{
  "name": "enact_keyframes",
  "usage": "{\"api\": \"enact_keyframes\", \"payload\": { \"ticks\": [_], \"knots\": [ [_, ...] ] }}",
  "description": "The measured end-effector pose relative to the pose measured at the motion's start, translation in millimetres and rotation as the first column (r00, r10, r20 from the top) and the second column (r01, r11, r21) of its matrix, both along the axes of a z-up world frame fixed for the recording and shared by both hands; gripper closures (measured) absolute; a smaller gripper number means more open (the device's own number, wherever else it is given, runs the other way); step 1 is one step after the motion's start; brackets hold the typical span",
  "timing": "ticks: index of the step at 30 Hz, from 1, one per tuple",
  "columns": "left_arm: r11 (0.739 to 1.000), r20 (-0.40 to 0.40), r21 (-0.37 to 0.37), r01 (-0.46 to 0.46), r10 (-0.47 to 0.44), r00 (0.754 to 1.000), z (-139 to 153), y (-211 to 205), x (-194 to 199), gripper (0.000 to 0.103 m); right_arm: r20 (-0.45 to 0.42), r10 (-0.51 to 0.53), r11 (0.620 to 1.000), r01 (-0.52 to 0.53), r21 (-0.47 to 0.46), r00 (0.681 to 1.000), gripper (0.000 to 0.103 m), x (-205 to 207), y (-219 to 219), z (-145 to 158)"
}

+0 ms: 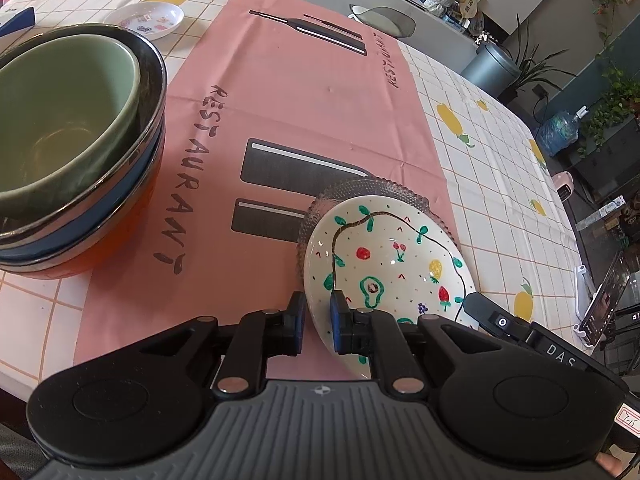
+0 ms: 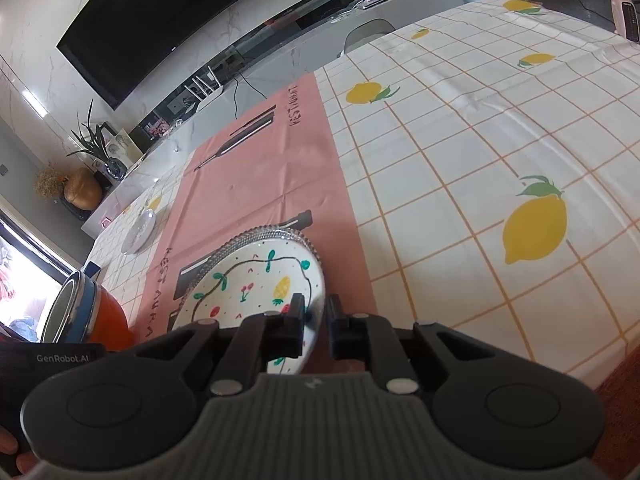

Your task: Organize plates and bowls

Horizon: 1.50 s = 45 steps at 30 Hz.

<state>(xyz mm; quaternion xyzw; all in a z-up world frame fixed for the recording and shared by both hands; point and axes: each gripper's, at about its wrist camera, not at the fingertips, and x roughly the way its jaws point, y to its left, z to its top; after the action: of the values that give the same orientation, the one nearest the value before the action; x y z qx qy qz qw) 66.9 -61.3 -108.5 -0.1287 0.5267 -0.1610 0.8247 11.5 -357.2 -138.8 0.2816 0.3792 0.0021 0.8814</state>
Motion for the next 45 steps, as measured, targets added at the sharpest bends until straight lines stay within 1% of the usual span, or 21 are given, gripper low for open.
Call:
{"api": "enact_keyframes", "payload": {
  "ticks": [1,2,3,4,6,12,13,14,15,16,17,18,27,31,39,45],
  "knots": [
    [1.0,0.003,0.001,0.001,-0.001,1.0,1,0,-1,0.086,0.0,-0.002,1.0,0.002,-0.005,1.0,0.088,-1,0,1],
    [1.0,0.007,0.002,0.003,-0.003,1.0,3,1,-3,0.083,0.002,-0.003,1.0,0.003,-0.011,1.0,0.086,-2,0,2],
    [1.0,0.01,0.001,0.004,-0.004,1.0,4,2,-5,0.077,0.002,-0.002,1.0,0.002,-0.016,1.0,0.081,-4,0,4],
    [1.0,0.012,-0.004,0.005,-0.005,1.0,6,3,-7,0.074,0.001,0.001,1.0,-0.001,-0.023,1.0,0.079,-6,0,5],
    [1.0,0.008,-0.019,0.004,-0.004,1.0,8,5,-12,0.057,-0.001,0.011,0.999,-0.011,-0.031,1.0,0.078,-12,2,8],
    [0.998,-0.032,-0.066,0.013,-0.015,0.999,3,4,-21,0.057,-0.034,0.043,0.999,-0.044,-0.026,0.998,0.078,-24,14,11],
    [0.997,-0.035,-0.074,0.013,-0.015,0.999,2,3,-21,0.057,-0.039,0.049,0.998,-0.05,-0.031,0.998,0.078,-24,17,11],
    [0.997,-0.036,-0.076,0.013,-0.015,0.999,1,3,-21,0.062,-0.042,0.055,0.998,-0.057,-0.034,0.998,0.078,-25,20,10],
    [0.997,-0.034,-0.073,0.013,-0.016,0.999,1,2,-21,0.07,-0.045,0.058,0.998,-0.06,-0.036,0.997,0.079,-25,21,9],
    [0.998,-0.032,-0.066,0.018,-0.02,0.999,1,0,-22,0.074,-0.049,0.061,0.997,-0.063,-0.037,0.997,0.084,-24,22,8],
    [0.998,-0.03,-0.061,0.022,-0.024,0.999,1,0,-22,0.081,-0.047,0.066,0.997,-0.067,-0.033,0.997,0.085,-24,22,8],
    [0.998,-0.027,-0.06,0.026,-0.028,0.999,1,-2,-23,0.085,-0.046,0.066,0.997,-0.067,-0.033,0.997,0.088,-23,23,8],
    [0.999,0.007,-0.026,0.03,-0.03,1.0,2,-5,-23,0.093,-0.055,0.072,0.993,-0.077,-0.092,0.996,0.089,-17,29,11],
    [1.0,0.01,-0.02,0.024,-0.024,1.0,1,-6,-21,0.093,-0.059,0.074,0.991,-0.08,-0.105,0.996,0.089,-13,31,9],
    [1.0,0.014,-0.017,0.015,-0.015,1.0,-2,-7,-18,0.093,-0.055,0.101,0.979,-0.109,-0.175,0.993,0.089,-7,38,9],
    [1.0,0.016,-0.011,0.017,-0.017,1.0,-1,-9,-19,0.093,-0.063,0.105,0.975,-0.116,-0.191,0.992,0.088,-5,39,10]
  ]
}}
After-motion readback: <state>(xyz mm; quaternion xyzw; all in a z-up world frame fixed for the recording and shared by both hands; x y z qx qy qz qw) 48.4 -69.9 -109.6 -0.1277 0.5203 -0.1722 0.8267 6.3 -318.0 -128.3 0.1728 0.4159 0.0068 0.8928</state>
